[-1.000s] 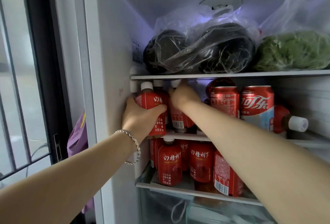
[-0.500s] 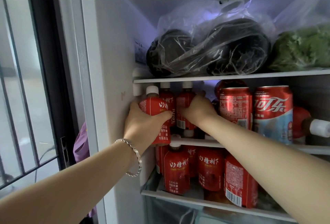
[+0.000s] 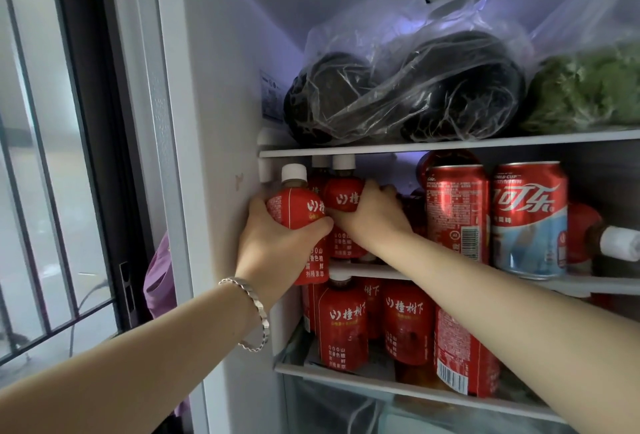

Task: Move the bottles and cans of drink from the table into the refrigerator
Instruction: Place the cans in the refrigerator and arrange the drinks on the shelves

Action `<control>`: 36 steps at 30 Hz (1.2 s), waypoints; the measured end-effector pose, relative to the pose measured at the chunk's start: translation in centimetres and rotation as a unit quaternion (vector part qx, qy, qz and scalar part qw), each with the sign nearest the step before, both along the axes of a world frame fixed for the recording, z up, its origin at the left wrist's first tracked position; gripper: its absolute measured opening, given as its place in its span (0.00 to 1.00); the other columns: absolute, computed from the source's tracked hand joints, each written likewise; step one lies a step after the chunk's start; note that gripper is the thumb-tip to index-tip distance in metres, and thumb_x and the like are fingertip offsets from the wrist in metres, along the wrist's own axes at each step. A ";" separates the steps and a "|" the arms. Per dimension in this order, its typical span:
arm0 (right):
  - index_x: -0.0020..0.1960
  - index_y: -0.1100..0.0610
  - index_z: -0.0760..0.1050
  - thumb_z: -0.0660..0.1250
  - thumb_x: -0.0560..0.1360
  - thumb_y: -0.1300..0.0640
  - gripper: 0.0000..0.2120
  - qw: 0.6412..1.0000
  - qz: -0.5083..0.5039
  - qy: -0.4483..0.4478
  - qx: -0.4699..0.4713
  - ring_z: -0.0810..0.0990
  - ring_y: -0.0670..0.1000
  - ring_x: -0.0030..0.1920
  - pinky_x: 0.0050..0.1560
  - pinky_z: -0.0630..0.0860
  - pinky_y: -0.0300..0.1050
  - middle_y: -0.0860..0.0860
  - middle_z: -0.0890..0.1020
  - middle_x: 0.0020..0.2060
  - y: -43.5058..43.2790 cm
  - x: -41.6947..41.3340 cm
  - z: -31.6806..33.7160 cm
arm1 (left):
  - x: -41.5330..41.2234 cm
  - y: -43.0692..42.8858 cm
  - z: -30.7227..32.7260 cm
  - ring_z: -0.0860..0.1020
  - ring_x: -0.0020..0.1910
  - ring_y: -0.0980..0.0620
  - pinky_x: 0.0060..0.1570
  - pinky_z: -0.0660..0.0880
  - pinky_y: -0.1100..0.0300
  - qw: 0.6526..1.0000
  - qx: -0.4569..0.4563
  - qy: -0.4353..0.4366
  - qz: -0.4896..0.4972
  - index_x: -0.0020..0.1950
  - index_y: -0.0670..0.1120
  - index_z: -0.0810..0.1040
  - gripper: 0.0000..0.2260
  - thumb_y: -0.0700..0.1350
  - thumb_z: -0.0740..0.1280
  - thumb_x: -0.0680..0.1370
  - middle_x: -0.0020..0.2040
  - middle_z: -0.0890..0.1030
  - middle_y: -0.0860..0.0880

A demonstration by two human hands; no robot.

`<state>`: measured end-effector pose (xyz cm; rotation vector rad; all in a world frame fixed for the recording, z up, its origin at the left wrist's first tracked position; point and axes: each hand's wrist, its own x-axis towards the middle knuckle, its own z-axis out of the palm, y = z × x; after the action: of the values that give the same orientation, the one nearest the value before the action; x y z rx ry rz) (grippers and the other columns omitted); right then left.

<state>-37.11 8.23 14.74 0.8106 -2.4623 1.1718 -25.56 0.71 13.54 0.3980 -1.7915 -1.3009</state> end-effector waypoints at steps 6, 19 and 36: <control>0.67 0.54 0.67 0.70 0.69 0.39 0.33 0.995 0.097 -0.001 0.008 0.80 0.54 0.53 0.48 0.81 0.53 0.52 0.78 0.58 0.7 -0.4 0.9 | -0.2 -0.1 -0.1 0.78 0.40 0.56 0.34 0.75 0.62 1.000 0.006 0.010 0.002 0.54 0.51 0.69 0.25 0.48 0.78 0.64 0.44 0.77 0.54; 0.62 0.65 0.73 0.61 0.78 0.61 0.14 0.991 0.119 -0.067 0.013 0.76 0.58 0.60 0.61 0.73 0.47 0.59 0.78 0.58 -0.8 -1.7 -0.5 | 0.1 0.4 -0.2 0.78 0.41 0.55 0.32 0.75 0.63 1.000 0.015 0.013 0.017 0.59 0.50 0.68 0.28 0.49 0.78 0.64 0.45 0.77 0.53; 0.65 0.58 0.69 0.70 0.66 0.39 0.35 0.909 0.154 -0.255 -0.292 0.81 0.54 0.51 0.53 0.79 0.51 0.54 0.81 0.54 1.9 3.6 -0.6 | 0.4 -0.7 3.7 0.73 0.53 0.53 0.54 0.67 0.69 0.946 -0.308 0.092 0.046 0.59 0.44 0.74 0.17 0.37 0.61 0.70 0.55 0.73 0.48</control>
<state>-33.56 10.15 14.14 0.7891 -2.1421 2.3411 -25.14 0.01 17.19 0.0063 -1.8796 -0.6319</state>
